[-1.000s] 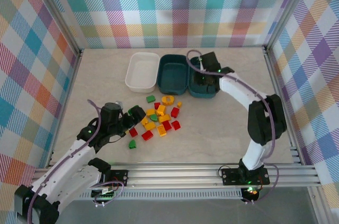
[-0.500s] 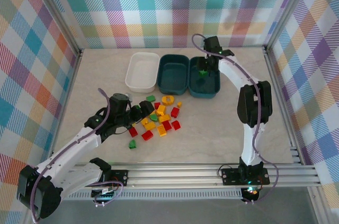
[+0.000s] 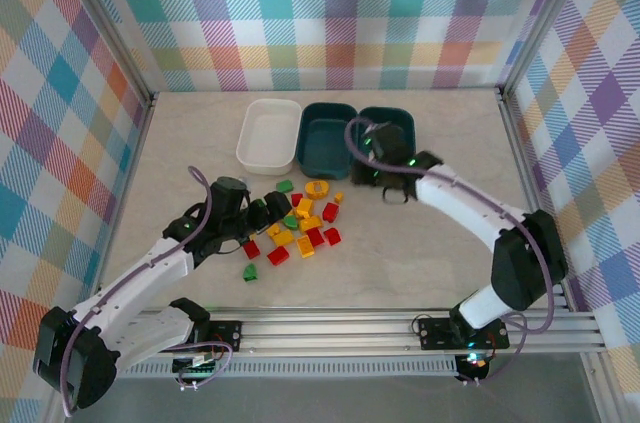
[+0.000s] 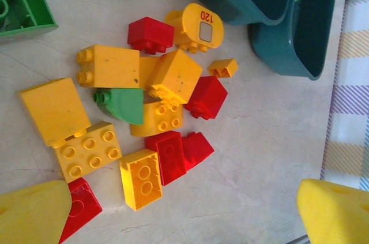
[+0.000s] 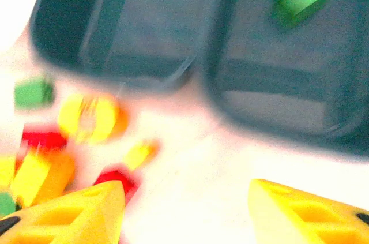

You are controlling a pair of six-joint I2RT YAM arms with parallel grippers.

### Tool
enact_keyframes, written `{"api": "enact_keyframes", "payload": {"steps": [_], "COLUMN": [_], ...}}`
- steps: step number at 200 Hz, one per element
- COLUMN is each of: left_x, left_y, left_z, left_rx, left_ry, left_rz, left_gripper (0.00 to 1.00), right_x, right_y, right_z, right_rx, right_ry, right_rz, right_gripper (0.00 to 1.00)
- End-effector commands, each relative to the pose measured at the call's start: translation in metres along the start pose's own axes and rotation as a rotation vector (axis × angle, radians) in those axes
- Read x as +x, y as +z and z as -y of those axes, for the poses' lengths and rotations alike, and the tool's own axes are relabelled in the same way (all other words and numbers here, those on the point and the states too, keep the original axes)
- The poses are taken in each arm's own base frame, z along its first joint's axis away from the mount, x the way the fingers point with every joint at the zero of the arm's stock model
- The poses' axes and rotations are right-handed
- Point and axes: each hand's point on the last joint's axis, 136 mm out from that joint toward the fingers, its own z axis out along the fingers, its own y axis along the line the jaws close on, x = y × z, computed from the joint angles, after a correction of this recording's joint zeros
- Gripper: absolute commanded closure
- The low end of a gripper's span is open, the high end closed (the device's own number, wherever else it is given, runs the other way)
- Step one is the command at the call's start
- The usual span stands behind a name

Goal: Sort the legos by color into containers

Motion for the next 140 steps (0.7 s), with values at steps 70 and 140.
{"api": "enact_keyframes", "payload": {"steps": [70, 140], "left_x": [0.023, 0.026], "left_y": [0.000, 0.001], "left_z": [-0.044, -0.048], "left_rx": [-0.027, -0.044], "left_ry": [-0.063, -0.061], "left_rz": [0.021, 0.009], "left_gripper": [0.00, 0.00], "right_x": [0.136, 0.142], "right_y": [0.032, 0.063], "right_z": [-0.071, -0.079], "right_rx": [-0.146, -0.137], "right_ry": [-0.265, -0.304], "right_rz": [-0.306, -0.350], "right_gripper": [0.38, 0.39]}}
